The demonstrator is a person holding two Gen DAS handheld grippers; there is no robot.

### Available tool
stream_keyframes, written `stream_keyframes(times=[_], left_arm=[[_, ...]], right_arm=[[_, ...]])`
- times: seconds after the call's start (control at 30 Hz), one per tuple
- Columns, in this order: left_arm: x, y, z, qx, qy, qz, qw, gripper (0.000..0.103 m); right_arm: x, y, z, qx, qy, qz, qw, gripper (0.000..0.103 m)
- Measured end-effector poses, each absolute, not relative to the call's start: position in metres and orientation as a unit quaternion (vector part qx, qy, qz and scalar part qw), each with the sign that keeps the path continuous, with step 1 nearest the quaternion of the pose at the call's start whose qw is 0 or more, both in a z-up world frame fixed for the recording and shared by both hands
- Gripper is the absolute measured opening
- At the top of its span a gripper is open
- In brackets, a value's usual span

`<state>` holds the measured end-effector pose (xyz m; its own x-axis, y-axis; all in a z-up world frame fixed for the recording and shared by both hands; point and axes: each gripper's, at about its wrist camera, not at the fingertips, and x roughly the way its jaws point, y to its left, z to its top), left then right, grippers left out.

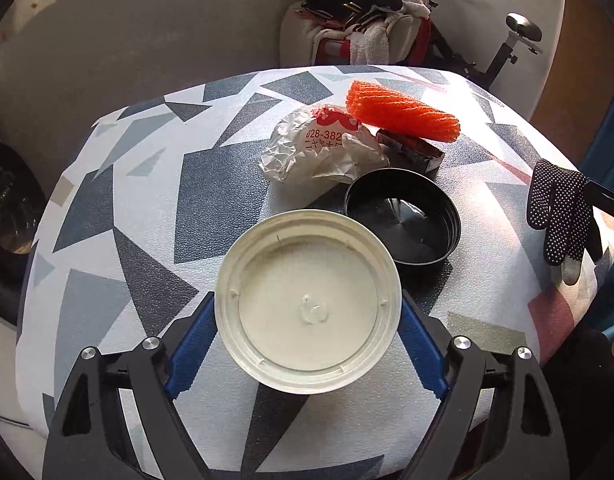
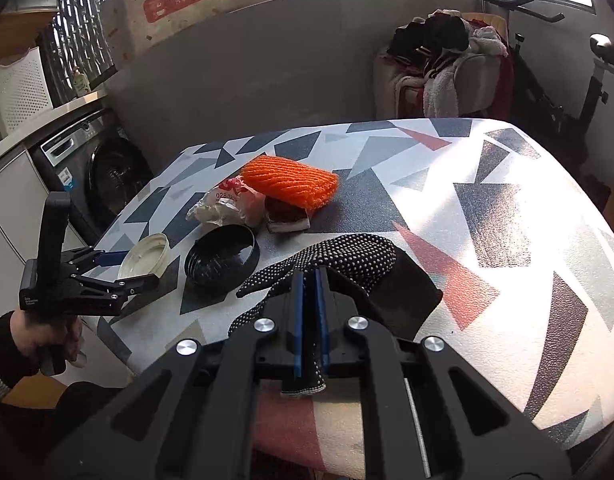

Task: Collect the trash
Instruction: 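Carry both items to the bin while the left gripper releases the white lid inside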

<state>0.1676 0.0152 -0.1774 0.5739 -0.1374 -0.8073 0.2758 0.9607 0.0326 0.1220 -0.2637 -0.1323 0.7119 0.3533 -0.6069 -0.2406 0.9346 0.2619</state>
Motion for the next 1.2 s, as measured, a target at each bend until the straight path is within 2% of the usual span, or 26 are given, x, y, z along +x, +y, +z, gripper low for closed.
stream_keyframes(times=[0.43,0.9,1.0,1.07,1.2], left_arm=[[0.095,0.008,-0.136,0.023,0.407,-0.159,0.899,0.084],[0.016,-0.027,-0.164,0.023,0.434,-0.201,0.878,0.085],[0.008,-0.031,-0.168,0.025,0.44,-0.212,0.872,0.088],[0.006,-0.03,-0.169,0.018,0.442,-0.22,0.869,0.094],[0.003,-0.022,-0.161,0.012,0.429,-0.2,0.881,0.095]], right_arm=[[0.088,-0.256,-0.105,0.076,0.316,0.177,0.929,0.01],[0.052,-0.252,-0.103,0.076,0.311,0.19,0.928,0.01],[0.047,-0.251,-0.104,0.075,0.313,0.192,0.927,0.01],[0.043,-0.249,-0.105,0.075,0.313,0.195,0.926,0.01],[0.035,-0.245,-0.108,0.075,0.317,0.203,0.923,0.01]])
